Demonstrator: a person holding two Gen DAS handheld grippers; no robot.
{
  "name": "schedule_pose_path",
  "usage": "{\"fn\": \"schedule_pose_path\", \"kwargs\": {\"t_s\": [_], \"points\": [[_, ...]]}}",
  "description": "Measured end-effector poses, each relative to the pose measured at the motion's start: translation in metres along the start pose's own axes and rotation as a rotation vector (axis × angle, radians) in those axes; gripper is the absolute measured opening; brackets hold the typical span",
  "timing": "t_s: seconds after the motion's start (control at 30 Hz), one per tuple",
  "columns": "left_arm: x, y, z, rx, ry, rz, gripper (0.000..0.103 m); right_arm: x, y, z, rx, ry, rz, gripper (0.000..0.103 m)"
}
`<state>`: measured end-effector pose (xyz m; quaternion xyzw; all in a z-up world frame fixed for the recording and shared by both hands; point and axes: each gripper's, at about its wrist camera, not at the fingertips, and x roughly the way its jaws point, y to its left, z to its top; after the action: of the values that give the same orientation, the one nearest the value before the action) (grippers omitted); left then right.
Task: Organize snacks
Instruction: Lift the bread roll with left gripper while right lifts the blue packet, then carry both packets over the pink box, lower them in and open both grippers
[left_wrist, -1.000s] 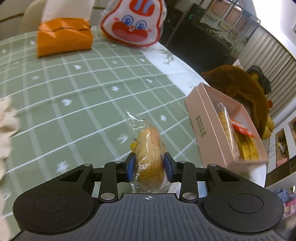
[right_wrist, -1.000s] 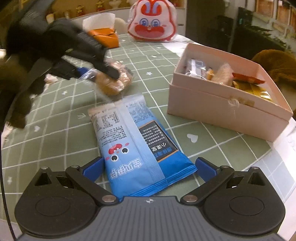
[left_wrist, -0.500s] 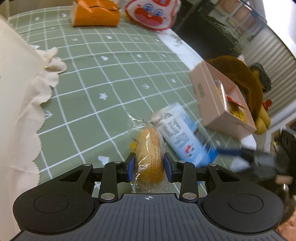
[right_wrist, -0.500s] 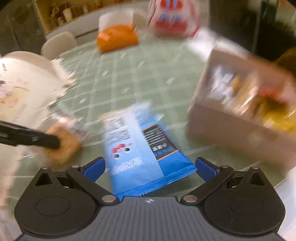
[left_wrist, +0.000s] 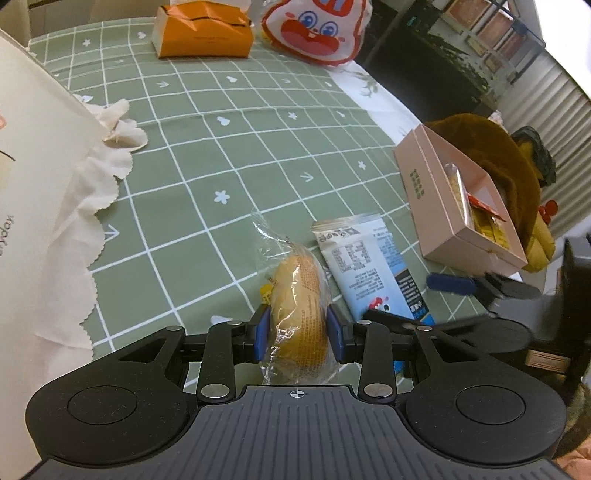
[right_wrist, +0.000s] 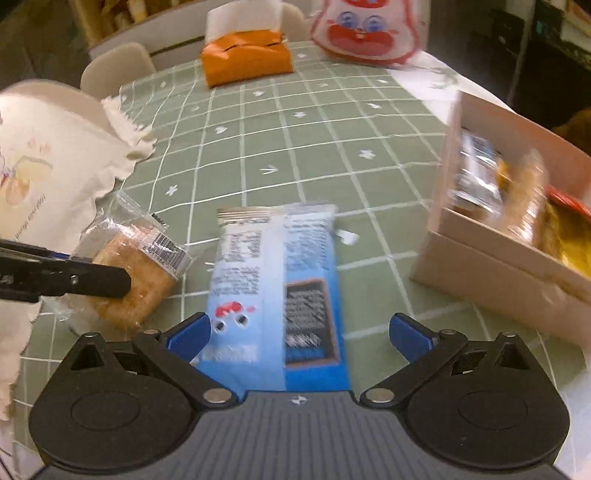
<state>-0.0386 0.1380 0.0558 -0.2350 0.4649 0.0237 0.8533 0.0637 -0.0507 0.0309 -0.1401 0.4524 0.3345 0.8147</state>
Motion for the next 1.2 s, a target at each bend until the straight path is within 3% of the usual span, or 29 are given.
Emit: {"fn": "schedule_pose_path", "kwargs": {"t_s": [0.13, 0.23, 0.3, 0.37, 0.63, 0.83, 0.9, 1.0, 1.2], "points": [[-0.002, 0.005, -0.002, -0.017, -0.003, 0.001, 0.038, 0.016, 0.016, 0.008, -0.066, -0.02, -0.069, 0.103], [-0.003, 0.006, -0.004, -0.023, 0.0, -0.005, 0.038, 0.016, 0.018, 0.009, -0.059, -0.016, -0.059, 0.103], [-0.004, 0.004, -0.005, -0.022, 0.004, -0.012, 0.038, 0.01, 0.018, 0.005, -0.052, -0.006, -0.042, 0.089], [-0.004, 0.0, -0.006, -0.011, 0.013, -0.018, 0.038, 0.001, 0.016, -0.002, -0.031, -0.002, -0.037, 0.086], [-0.002, -0.041, -0.019, 0.086, 0.074, -0.079, 0.038, -0.063, -0.018, -0.055, 0.121, -0.029, -0.066, 0.084], [-0.004, -0.089, -0.021, 0.178, 0.105, -0.181, 0.038, -0.131, -0.045, -0.079, 0.181, -0.137, -0.155, 0.084], [-0.017, -0.106, -0.007, 0.196, 0.065, -0.247, 0.038, -0.157, -0.054, -0.076, 0.19, -0.2, -0.179, 0.084], [-0.047, -0.136, 0.029, 0.259, -0.059, -0.306, 0.038, -0.204, -0.069, -0.057, 0.186, -0.324, -0.233, 0.084], [-0.072, -0.186, 0.104, 0.308, -0.249, -0.396, 0.038, -0.268, -0.1, 0.003, 0.181, -0.505, -0.358, 0.084]]}}
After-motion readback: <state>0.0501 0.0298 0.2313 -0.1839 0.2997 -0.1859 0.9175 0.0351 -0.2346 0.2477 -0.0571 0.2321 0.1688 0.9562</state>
